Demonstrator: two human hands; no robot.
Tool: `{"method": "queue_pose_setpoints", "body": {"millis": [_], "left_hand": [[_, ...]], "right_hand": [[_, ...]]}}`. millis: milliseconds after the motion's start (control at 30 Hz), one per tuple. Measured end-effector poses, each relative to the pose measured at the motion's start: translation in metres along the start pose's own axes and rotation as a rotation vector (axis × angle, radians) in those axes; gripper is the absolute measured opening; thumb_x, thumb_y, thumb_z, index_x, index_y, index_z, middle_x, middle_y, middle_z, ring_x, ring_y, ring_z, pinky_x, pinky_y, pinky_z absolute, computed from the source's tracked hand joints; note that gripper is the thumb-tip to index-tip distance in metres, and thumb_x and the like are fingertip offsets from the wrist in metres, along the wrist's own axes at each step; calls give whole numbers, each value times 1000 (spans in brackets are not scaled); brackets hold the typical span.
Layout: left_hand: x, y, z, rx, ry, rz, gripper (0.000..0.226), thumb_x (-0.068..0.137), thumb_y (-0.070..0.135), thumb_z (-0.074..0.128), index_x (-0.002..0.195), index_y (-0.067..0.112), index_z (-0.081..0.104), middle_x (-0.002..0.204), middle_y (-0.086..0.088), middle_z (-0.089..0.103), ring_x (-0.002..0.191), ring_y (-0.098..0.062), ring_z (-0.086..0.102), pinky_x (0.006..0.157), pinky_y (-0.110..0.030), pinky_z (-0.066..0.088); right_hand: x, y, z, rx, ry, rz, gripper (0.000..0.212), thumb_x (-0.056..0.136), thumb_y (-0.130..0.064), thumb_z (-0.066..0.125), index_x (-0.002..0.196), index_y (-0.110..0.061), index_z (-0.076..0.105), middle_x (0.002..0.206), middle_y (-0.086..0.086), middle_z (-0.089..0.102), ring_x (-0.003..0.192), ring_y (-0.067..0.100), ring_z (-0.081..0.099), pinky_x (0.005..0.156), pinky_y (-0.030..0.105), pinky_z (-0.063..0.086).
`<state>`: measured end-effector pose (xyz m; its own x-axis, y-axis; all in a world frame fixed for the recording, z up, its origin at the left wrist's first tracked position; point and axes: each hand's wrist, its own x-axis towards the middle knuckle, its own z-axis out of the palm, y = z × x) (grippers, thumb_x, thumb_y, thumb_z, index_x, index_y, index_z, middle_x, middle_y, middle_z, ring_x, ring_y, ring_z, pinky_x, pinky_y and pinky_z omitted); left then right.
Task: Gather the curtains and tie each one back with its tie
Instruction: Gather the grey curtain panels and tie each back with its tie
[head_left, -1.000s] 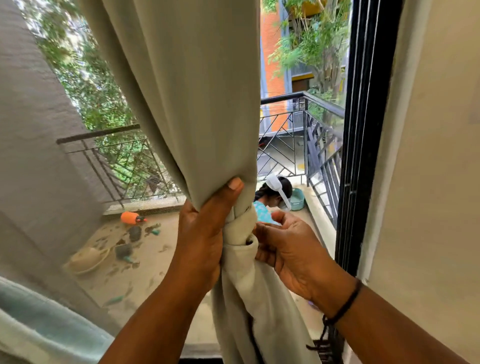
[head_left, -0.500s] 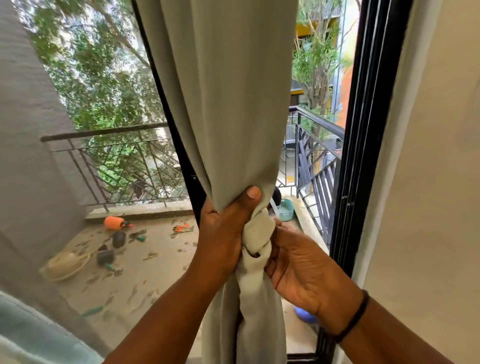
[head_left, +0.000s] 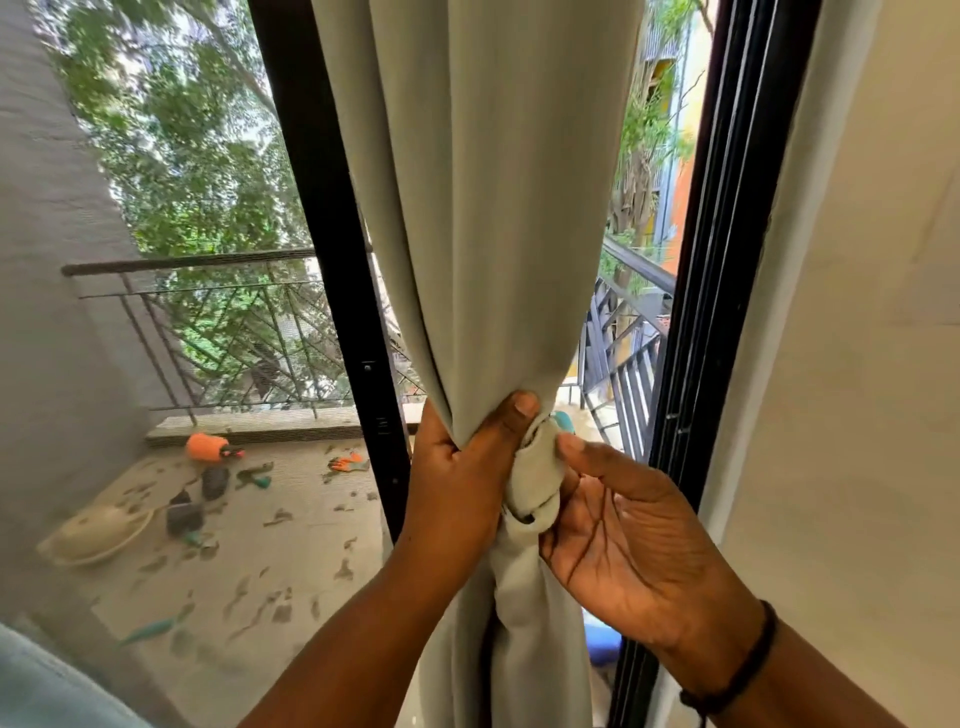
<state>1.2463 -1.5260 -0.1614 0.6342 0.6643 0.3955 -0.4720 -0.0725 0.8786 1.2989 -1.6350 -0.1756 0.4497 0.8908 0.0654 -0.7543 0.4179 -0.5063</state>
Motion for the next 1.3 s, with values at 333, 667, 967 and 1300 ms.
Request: {"method": "queue_pose_setpoints", "body": {"millis": [333, 667, 967, 1300], "left_hand": [[-5, 14, -7, 901, 64, 854, 21, 83, 30, 64, 102, 26, 58, 101, 2, 35, 98, -15, 39, 77, -23, 37], [0, 76, -17, 1296, -478, 642, 30, 83, 50, 46, 87, 39, 74, 77, 18, 60, 66, -6, 53, 57, -27, 48], [8, 105, -8, 1389, -729, 285, 22, 85, 51, 52, 99, 47, 67, 77, 23, 69, 70, 1, 63, 69, -20, 54], [8, 103, -10, 1665, -768, 430, 24, 96, 37, 41, 113, 41, 58, 103, 13, 66, 91, -14, 62, 82, -28, 52]], "right_hand": [[1, -8, -11, 2, 29, -48, 102, 48, -7, 91, 139, -12, 45, 124, 17, 62, 107, 31, 64, 98, 43, 46], [0, -10, -18, 25, 36, -60, 115, 42, -8, 94, 143, -10, 39, 133, 16, 54, 109, 26, 57, 99, 33, 40], [-1, -4, -19, -15, -15, -29, 117, 42, -6, 93, 143, -8, 34, 117, 16, 60, 95, 26, 64, 89, 35, 51], [1, -4, -15, -70, 2, -72, 91, 39, -5, 94, 118, -8, 50, 99, 19, 68, 83, 28, 69, 78, 39, 58]]}}
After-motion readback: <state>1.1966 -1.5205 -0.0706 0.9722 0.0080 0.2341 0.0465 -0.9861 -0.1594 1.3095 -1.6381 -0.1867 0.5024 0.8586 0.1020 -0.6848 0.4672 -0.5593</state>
